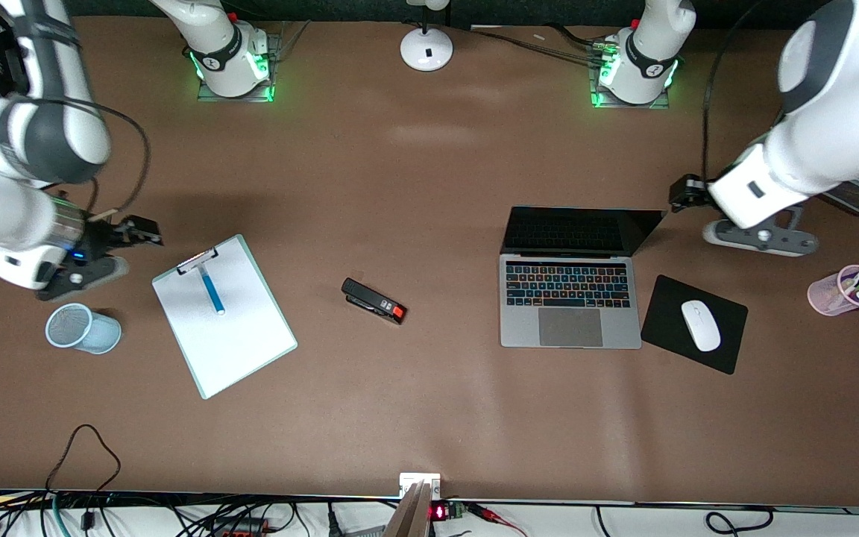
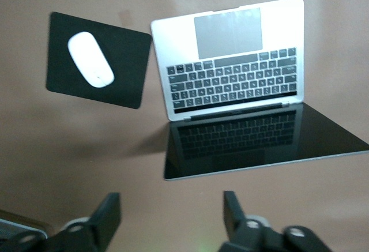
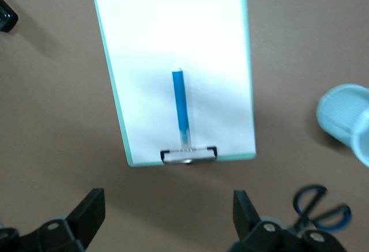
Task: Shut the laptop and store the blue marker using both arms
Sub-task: 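Reach the right gripper to the blue marker while the left gripper reaches the laptop lid, then grasp the blue marker with the right gripper while the left gripper lowers onto the lid, then lift the marker toward the blue cup while the left gripper pushes the lid down, then drop the marker into the blue cup while the left gripper presses the lid shut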
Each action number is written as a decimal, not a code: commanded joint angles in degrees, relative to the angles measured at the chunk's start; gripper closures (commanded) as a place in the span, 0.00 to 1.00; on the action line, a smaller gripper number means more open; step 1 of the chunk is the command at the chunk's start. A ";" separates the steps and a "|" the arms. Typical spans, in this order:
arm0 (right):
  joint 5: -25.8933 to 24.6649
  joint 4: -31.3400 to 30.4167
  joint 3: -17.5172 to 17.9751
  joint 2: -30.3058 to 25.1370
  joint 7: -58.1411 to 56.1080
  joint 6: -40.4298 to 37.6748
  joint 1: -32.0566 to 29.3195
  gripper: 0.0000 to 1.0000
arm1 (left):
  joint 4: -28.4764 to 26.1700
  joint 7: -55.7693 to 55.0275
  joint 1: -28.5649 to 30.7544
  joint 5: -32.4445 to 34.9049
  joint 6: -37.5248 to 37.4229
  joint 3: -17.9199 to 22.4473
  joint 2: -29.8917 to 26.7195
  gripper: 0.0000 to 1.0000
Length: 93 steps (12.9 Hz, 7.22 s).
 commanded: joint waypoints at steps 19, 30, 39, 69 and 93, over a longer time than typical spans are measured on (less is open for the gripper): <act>0.50 -8.64 -0.20 11.03 -10.89 28.22 3.26 0.35 | -24.12 -18.50 0.12 -9.60 17.94 -14.95 -3.11 1.00; 0.50 -6.09 -0.20 15.43 -10.98 31.82 3.79 0.50 | -24.74 -18.41 0.91 4.30 27.62 -15.39 0.14 1.00; 0.50 -4.33 -0.20 18.59 -10.89 31.82 3.79 0.55 | -24.30 -18.24 4.06 9.22 38.42 -15.21 3.04 1.00; 16.31 15.36 -0.82 5.24 -51.80 -4.38 -6.74 1.00 | -8.23 -13.84 6.88 19.67 59.18 -13.98 30.37 1.00; 51.29 26.43 -0.47 25.53 -114.16 -18.10 -30.14 1.00 | 1.26 -12.17 7.68 21.79 8.85 -23.02 12.64 0.00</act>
